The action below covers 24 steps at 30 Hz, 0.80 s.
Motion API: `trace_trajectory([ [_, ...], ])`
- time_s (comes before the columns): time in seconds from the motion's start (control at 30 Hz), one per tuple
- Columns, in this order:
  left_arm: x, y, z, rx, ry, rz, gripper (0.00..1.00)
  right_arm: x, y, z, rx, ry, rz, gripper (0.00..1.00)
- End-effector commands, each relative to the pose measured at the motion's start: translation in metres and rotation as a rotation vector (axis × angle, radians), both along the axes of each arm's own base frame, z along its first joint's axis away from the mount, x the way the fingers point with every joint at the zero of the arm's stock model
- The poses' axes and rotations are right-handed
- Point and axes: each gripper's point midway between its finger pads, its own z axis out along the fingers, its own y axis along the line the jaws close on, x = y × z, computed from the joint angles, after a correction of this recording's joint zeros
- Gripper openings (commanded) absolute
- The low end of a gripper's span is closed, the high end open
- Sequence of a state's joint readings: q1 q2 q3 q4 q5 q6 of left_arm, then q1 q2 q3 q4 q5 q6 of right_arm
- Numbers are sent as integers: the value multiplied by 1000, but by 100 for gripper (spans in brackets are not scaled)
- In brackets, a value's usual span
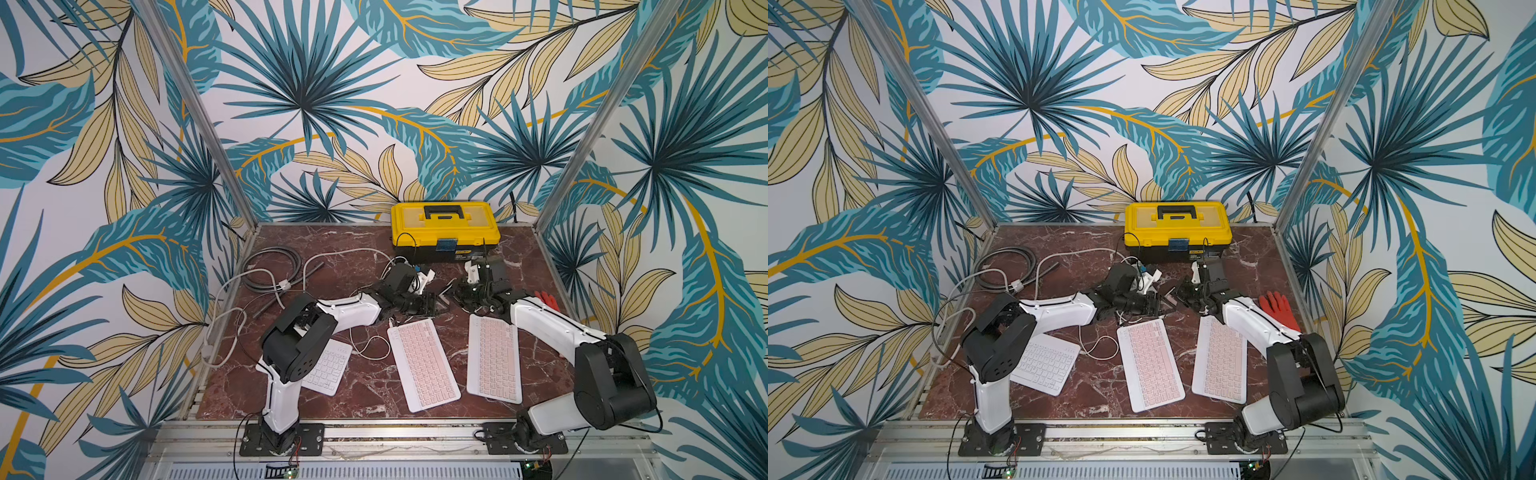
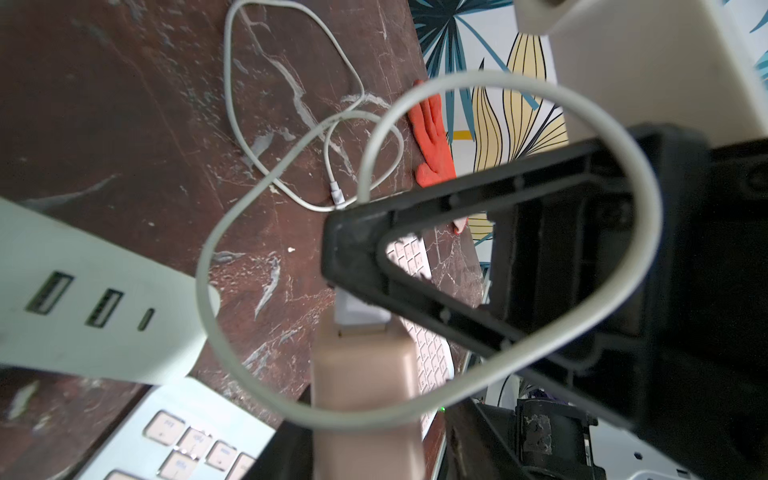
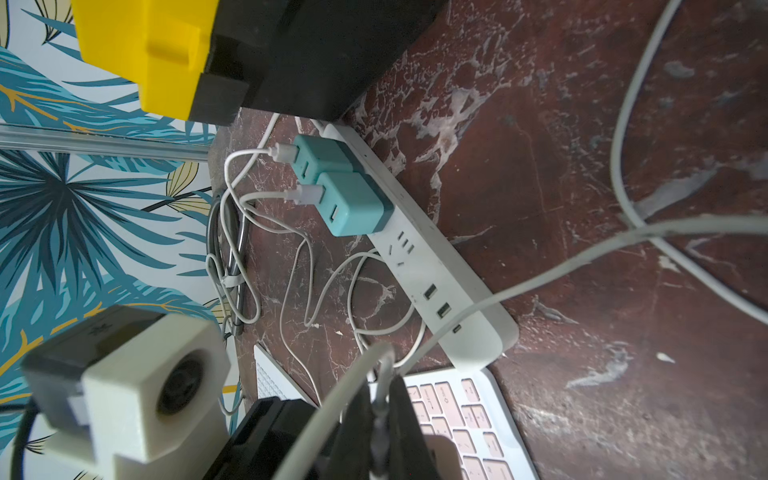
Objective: Unplug the wireless keyboard
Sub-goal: Remove the power cord from the plug.
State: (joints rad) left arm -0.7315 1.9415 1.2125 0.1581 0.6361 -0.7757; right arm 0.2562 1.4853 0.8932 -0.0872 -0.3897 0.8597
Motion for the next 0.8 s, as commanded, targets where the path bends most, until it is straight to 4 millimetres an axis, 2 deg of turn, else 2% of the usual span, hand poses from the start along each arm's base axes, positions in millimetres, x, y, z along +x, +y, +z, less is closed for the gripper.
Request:
trace_trajectory([
  [0.0, 8, -4, 10, -25, -23, 1, 44, -7, 4, 2, 9, 5, 19, 0],
  [0.17, 6, -4, 10, -29, -14, -7, 29, -8, 1, -2, -11, 12, 11, 0],
  [0.27, 4, -3, 7, -25, -8, -10, 8, -4, 0, -3, -6, 14, -10, 0],
  [0.33, 3, -3, 9, -25, -18, -13, 1, -2, -6, -6, -18, 19, -54, 0],
  [0.6, 1, 6, 5, 3, -11, 46, 0, 2, -49, -14, -90, -11, -301, 0],
  [0.7, -13, 1, 8, -1, -67, -30, 0, 10, -51, -12, -93, -23, -252, 0],
  [0.77, -22, 2, 5, 0, -84, -72, 0, 14, -57, -15, -93, 30, -217, 0],
])
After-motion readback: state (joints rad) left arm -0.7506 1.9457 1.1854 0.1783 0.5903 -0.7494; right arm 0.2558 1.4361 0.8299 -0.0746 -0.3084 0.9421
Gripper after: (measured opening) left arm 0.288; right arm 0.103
